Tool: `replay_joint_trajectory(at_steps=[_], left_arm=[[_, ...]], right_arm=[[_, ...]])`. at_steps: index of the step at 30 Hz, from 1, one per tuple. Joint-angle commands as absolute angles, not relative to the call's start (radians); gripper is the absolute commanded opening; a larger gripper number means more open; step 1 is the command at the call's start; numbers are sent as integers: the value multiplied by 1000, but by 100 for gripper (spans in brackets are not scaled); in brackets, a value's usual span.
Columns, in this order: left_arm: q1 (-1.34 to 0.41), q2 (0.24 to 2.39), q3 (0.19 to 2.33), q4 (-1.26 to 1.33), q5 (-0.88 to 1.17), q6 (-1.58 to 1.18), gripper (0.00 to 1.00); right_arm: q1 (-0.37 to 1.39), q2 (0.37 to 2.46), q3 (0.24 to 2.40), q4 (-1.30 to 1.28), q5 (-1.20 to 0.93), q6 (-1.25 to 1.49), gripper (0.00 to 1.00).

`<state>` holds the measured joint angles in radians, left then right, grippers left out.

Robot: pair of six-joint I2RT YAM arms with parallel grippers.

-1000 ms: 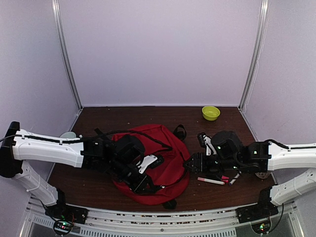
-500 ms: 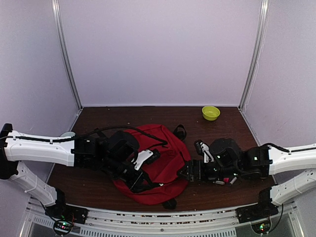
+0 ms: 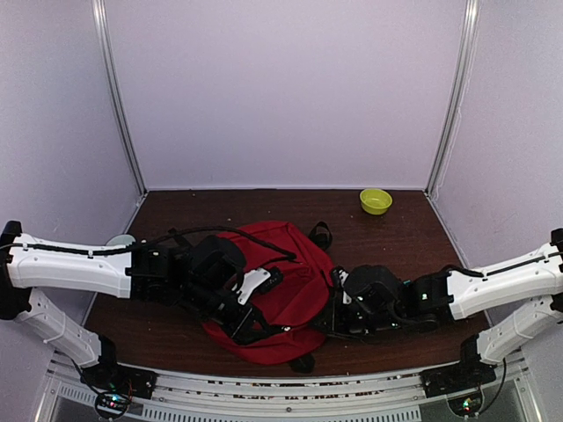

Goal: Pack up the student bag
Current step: Hold the student bag at the center of the board.

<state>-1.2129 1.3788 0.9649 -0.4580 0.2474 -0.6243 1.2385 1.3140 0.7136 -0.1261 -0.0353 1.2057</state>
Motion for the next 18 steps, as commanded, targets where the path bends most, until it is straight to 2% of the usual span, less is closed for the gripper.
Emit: replay_joint_trajectory(at_steps=[1,5,8,10,12,18], left_arm=[[-1215,1327,939,-442,214,-642,0],[-1215,1321,936,-442,225,-643,0],[-1215,1336,943,-436,234,-641,0],[-1215,1346,945,-427,240,-641,0],[-1215,1352,942,-409,253,-640,0],[-1216,1368,960,-404,265,-633,0]], right_arm=[[1195,1305,709,-105,21,1187,2],[1172,1295,705,-92,-3,1166,2],[1177,1290,707,-23,-95,1146,30],[1188,1282,715,-10,-125,1140,52],[1196,1279,728,-27,-120,1145,63],[1205,1334,699,9,-131,1237,68]])
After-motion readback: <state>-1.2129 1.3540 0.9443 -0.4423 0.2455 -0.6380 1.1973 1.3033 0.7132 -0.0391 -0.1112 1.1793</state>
